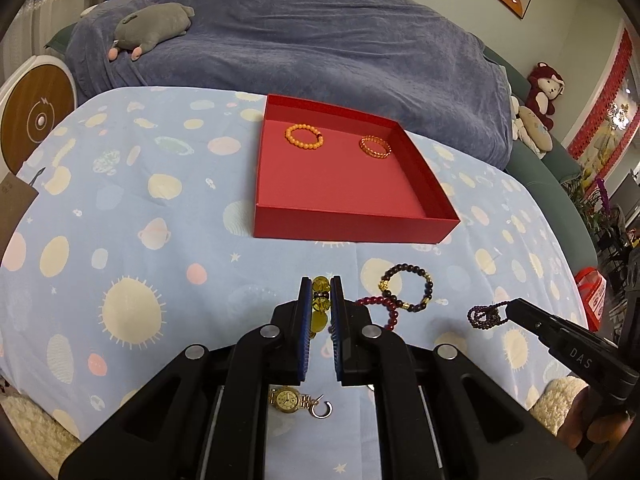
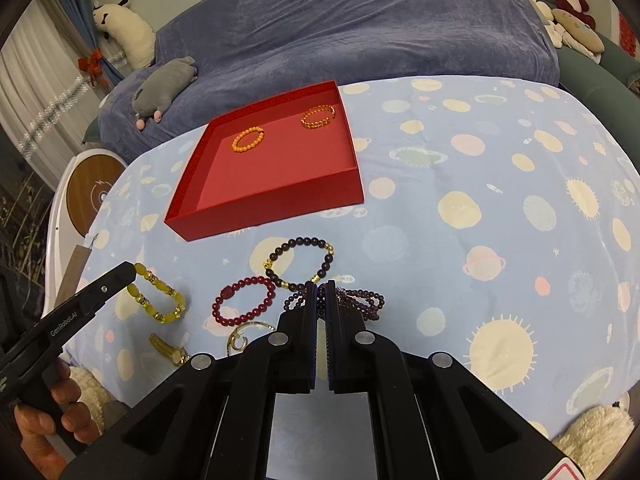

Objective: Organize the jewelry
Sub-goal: 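Carry both bracelets into the red box and open both tools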

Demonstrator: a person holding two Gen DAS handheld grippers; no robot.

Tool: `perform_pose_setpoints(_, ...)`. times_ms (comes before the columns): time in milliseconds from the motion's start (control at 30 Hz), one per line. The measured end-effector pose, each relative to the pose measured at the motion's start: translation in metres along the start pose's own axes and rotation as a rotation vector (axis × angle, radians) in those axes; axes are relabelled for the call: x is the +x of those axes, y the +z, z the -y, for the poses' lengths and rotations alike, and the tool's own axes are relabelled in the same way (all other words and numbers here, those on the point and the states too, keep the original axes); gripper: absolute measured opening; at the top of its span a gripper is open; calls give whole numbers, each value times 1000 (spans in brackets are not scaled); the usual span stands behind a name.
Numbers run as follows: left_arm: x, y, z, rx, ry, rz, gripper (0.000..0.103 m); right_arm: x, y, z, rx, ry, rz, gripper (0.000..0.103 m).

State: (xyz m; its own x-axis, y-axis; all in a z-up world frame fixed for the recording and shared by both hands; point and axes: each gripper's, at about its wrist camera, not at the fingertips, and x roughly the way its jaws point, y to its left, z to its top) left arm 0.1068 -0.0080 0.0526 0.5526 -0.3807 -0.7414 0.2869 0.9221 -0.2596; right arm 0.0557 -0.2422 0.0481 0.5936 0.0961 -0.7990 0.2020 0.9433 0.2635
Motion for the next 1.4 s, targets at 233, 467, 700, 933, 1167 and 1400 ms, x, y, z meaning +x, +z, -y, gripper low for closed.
perform_pose_setpoints(233,0,38,14,37,-31,47,9,1,47,-2,15,76,34,4)
perform_pose_setpoints(467,20,88,21,44,-53,97,9,24,101,-13,-21,98,65,4)
perform_pose_setpoints(700,64,120,22,57,-43,62,9,67,129,-16,-21,103,-31,4)
perform_pose_setpoints(933,111,129,15,59,-9,7,9,126,157,-15,-9,87,-155,4)
perform_pose_setpoints(1167,141,139,8,25,25,-10,9,144,196,-6,30,15,-14,26)
perform_pose_setpoints(1400,153,145,4,-5,40,-6,25,124,175,-1,11,17,37,30)
